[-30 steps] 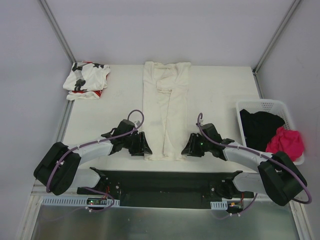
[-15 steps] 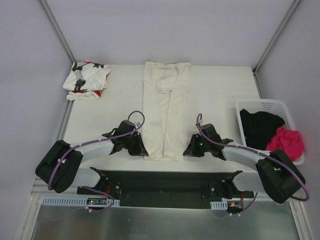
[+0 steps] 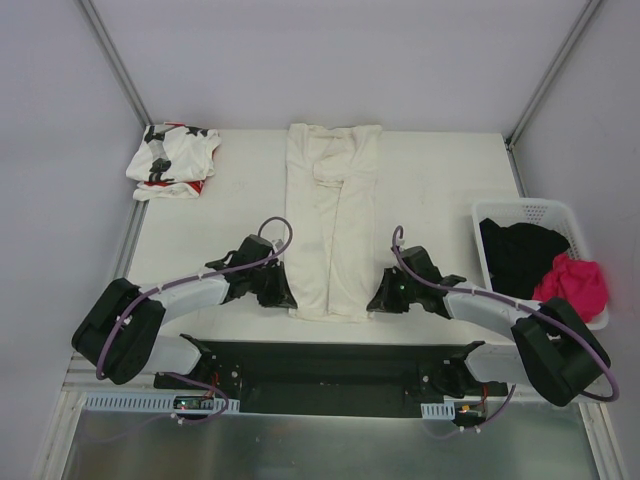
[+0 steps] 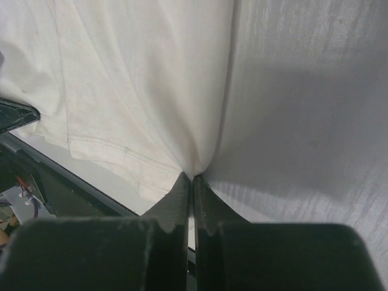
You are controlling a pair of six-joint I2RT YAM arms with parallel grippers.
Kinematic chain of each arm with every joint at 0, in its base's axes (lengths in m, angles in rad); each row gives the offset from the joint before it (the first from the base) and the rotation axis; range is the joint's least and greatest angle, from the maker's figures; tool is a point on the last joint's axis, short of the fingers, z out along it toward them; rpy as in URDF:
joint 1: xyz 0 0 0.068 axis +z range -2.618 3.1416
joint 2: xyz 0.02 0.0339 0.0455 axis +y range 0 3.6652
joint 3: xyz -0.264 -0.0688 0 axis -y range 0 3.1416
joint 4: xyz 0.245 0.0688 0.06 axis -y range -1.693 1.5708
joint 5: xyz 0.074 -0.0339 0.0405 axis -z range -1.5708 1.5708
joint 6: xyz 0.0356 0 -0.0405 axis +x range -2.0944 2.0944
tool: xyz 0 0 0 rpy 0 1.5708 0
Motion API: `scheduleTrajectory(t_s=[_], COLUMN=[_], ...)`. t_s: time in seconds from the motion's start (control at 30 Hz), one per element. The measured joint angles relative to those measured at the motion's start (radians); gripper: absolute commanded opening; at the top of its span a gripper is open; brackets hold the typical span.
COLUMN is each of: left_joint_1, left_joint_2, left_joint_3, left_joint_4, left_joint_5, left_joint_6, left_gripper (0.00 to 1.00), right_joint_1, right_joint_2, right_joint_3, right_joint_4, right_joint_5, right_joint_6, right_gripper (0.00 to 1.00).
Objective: Fold and stack the t-shirts
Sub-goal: Grab the bottom of the folded rectangular tshirt with both arms
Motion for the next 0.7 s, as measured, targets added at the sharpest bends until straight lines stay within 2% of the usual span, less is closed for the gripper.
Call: scheduleTrajectory(t_s=[0.7], left_joint_1=[0.003], left_joint_2=[0.001], left_joint_3=[0.195], left_joint_4=[-0.103], left_joint_5=[-0.075], left_joint_6=[0.109], left_gripper=[0.00], right_joint_1=[-0.056], right_joint_2=[0.089], right_joint_3=[0.241], right_joint_4=[-0.122], right_joint_5=[0.038], right_joint_6=[-0.114], right_gripper=[0.01])
